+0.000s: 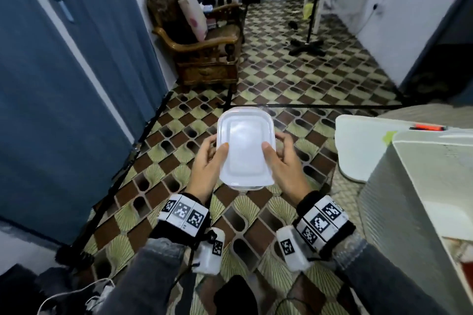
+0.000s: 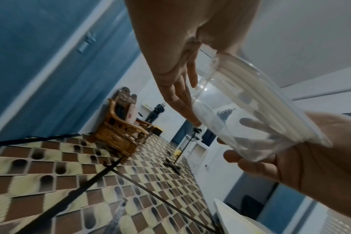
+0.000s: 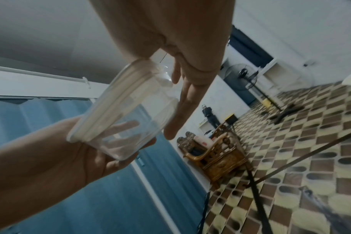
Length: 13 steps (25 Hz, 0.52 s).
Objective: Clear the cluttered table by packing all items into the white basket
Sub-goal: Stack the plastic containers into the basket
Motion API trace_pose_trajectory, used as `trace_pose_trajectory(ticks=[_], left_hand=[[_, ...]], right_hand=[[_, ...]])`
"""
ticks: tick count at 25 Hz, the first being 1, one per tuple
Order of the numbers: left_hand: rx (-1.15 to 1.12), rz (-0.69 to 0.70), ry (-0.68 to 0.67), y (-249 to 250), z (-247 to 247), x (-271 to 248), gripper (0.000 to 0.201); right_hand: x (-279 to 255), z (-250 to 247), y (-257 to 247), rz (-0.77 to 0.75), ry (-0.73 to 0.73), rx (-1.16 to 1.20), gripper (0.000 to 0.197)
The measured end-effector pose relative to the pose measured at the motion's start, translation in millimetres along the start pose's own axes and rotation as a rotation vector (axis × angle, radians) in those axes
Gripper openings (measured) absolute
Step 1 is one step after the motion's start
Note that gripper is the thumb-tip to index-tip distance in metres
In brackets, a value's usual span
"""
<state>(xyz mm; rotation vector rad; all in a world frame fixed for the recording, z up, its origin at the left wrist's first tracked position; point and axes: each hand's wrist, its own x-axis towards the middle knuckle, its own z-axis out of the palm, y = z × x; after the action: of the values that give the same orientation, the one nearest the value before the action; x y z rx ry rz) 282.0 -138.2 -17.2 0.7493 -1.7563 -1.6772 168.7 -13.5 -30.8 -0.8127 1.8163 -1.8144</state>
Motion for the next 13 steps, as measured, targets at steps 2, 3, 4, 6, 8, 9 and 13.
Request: trace_pose_trajectory(ticks=[2,3,4,6,8,9,13], left_hand=[[0.010,0.017,-0.080,-1,26,33,0.022],[0.000,0.029,-0.115,0,41,50,0.023],[-0.009,0.047,-0.148,2,56,67,0.023],[-0.026,0.085,-0.207,10,84,98,0.023],[-0.038,0.123,-0.303,23,114,135,0.022],[-0.041,0.141,-0.356,28,129,152,0.021],[-0.034,0.176,-0.570,46,192,202,0.012]], right_hand=[[19,-20,1,-0.025,0.123,-0.049,0.028],[30,-31,0,-0.032,0.183,-0.061,0.029],[42,-42,-2,-0.039,0.230,-0.061,0.030],[66,-63,-8,-0.046,0.319,-0.087,0.031],[93,-89,-19,-0.065,0.424,-0.140,0.029],[104,-101,-25,-0.069,0.479,-0.165,0.027],[126,-145,-39,-0.082,0.693,-0.232,0.027]])
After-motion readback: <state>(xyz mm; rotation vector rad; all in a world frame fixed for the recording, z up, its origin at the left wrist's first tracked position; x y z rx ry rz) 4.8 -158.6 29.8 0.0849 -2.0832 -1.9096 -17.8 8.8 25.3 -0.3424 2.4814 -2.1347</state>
